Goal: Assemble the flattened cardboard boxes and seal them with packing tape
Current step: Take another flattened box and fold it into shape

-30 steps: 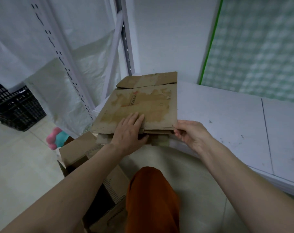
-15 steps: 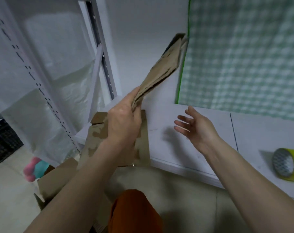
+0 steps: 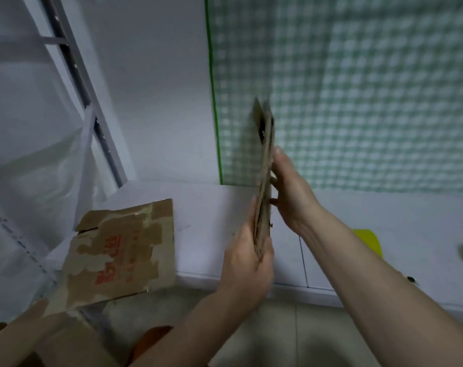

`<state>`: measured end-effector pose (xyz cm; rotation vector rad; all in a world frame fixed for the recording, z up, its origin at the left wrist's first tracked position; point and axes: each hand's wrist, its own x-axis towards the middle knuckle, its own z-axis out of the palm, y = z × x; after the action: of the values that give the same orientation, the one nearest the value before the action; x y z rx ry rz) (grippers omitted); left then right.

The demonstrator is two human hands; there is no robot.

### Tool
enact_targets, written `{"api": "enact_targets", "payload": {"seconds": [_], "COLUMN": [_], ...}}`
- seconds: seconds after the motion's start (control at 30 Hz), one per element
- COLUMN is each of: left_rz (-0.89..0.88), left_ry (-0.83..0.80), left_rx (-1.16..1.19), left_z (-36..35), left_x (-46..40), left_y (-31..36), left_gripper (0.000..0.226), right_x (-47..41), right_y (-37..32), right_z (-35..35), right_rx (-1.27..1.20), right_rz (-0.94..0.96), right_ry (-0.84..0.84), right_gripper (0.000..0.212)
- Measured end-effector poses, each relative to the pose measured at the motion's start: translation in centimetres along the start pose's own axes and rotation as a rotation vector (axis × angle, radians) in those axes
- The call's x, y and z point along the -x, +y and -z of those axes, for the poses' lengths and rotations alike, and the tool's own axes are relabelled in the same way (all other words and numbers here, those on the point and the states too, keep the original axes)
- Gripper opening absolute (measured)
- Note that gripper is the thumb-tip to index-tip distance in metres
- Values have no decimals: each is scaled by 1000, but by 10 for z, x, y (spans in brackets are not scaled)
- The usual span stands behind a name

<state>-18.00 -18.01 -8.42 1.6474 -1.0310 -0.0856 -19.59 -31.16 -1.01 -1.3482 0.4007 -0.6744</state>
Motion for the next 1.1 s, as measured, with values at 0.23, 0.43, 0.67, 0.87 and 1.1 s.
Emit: {"api": "enact_targets", "payload": {"seconds": [0.23, 0.43, 0.67, 0.87, 1.1], "left_rz": [59, 330, 559, 599, 627], "left_ry": [-448, -597, -501, -445, -405], "left_rx": [318, 735, 674, 700, 674], "left_z": [-5, -5, -14, -16, -14], "left_x": [-7, -47, -98, -97, -97], "left_y": [23, 58, 89, 90, 87], "left_gripper": [62, 104, 60, 38, 53], "right_x": [25, 31, 35, 38, 32], "right_y": [13, 8, 12, 1, 6], "right_z": [28, 48, 53, 74, 88], "right_rx": [24, 14, -90, -253, -322], "right_rz": [17, 40, 72, -61, -186], "right_ry": [93, 116, 75, 112, 149], "right_gripper": [89, 82, 56, 50, 25]}}
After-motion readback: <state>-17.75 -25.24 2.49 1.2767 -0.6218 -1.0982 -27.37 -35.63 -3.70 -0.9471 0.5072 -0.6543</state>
